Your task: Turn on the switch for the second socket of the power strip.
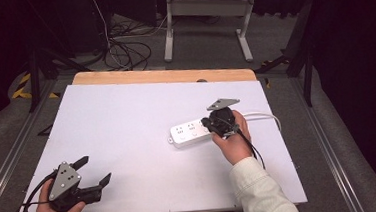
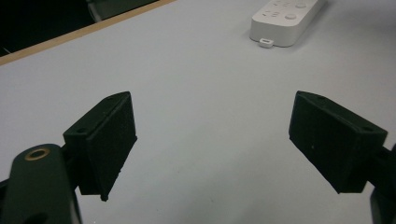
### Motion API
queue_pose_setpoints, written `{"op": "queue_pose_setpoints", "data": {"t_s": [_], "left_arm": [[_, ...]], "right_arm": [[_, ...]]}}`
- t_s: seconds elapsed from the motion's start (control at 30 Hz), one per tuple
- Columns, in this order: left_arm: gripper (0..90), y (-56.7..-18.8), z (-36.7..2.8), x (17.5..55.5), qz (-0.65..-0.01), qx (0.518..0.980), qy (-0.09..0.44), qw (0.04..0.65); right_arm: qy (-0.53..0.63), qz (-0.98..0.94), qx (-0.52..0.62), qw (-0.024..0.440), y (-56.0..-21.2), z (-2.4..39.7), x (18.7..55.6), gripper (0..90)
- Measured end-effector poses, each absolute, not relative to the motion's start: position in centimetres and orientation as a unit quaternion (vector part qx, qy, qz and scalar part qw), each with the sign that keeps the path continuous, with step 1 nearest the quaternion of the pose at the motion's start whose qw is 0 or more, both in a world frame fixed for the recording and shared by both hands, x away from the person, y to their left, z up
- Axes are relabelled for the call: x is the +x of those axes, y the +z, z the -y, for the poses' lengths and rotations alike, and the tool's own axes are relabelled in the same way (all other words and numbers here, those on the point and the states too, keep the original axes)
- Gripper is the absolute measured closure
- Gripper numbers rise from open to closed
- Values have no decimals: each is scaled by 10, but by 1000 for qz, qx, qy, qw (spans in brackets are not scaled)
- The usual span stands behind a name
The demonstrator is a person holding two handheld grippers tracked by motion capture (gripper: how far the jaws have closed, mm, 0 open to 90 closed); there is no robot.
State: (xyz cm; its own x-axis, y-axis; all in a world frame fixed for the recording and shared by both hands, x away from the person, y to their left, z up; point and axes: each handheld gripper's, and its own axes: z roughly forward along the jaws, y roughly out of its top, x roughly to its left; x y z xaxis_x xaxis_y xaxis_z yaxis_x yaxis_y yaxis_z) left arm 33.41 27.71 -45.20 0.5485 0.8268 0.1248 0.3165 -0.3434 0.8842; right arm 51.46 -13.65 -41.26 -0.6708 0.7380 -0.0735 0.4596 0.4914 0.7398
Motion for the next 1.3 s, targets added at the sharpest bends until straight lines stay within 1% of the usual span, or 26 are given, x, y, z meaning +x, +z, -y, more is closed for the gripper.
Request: {"op": "queue_pose_setpoints", "data": {"t_s": [0.37,0.47,0.6,0.73,0.77,0.83,0.87,0.9,0.97,1.0,1.03,1.07,1.2,1.3], "left_arm": [[155,-452,-277,334,-374,765,293,434],[156,-452,-277,334,-374,766,292,434],[156,-452,-276,334,-375,765,292,434],[156,-452,-276,334,-375,765,292,434],[156,-452,-276,334,-375,765,292,434],[156,-452,-276,334,-375,766,292,434],[156,-452,-277,334,-374,766,292,433],[156,-452,-277,334,-374,766,292,433],[155,-452,-277,334,-375,765,291,434],[156,-452,-277,334,-375,764,293,435],[156,-452,-277,334,-375,764,293,435],[155,-451,-277,333,-375,765,293,434],[156,-450,-277,333,-377,762,293,438],[156,-450,-278,332,-378,761,294,438]], "right_arm": [[364,-838,355,199,-405,142,510,870],[375,-833,355,198,-403,145,508,845],[390,-829,346,203,-399,146,506,779],[391,-830,343,202,-398,148,505,751],[393,-828,345,201,-397,148,504,723],[394,-828,346,199,-397,149,504,710],[397,-826,346,199,-396,150,503,683],[397,-826,346,199,-396,150,503,683],[402,-825,345,197,-394,151,502,640],[406,-823,344,200,-392,152,501,592],[406,-823,344,200,-392,152,501,592],[412,-820,340,204,-390,153,500,540],[425,-816,333,207,-385,156,494,458],[440,-811,326,206,-379,158,487,416]]}}
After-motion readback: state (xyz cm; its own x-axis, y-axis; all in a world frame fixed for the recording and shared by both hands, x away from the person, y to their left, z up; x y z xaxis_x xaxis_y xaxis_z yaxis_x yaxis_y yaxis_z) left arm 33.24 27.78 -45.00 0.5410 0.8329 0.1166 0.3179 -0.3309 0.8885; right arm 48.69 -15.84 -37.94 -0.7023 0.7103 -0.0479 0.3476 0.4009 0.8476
